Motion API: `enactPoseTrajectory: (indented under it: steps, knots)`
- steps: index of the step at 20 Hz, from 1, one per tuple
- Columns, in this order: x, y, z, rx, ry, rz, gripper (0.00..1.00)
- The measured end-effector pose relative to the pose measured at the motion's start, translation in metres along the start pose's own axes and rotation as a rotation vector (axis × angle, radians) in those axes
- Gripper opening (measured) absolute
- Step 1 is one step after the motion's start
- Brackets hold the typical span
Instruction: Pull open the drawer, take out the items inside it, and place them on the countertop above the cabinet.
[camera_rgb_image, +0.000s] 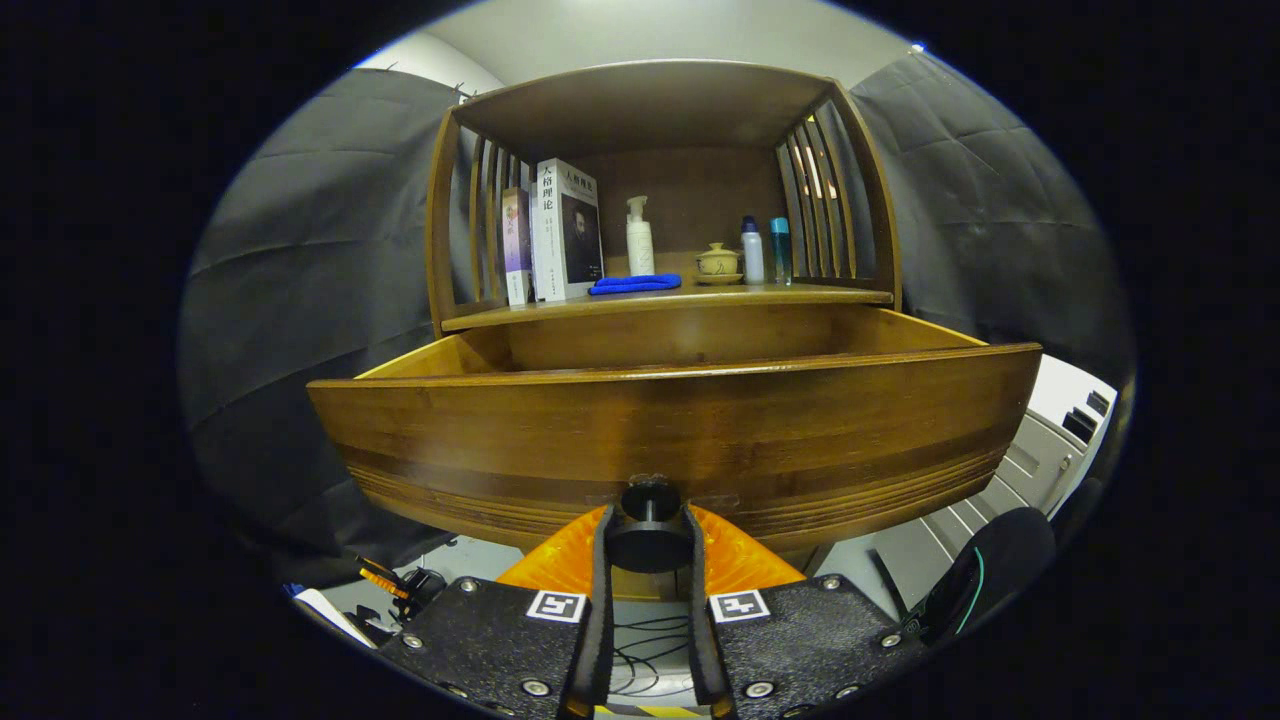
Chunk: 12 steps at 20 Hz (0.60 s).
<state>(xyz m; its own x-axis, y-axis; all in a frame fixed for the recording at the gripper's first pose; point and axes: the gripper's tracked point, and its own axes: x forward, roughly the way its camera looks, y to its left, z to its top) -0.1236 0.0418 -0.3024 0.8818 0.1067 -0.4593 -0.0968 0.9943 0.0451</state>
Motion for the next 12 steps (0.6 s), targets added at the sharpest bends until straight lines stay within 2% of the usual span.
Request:
enactPoseTrajectory:
  steps: [5, 9, 12]
  knots:
    - [-0.014, 0.005, -0.009, 0.023, 0.036, 0.003, 0.31]
    - [-0.023, 0.006, -0.008, 0.011, 0.034, 0.05, 0.69]
    - [-0.037, 0.002, 0.013, -0.01, -0.025, 0.06, 0.97]
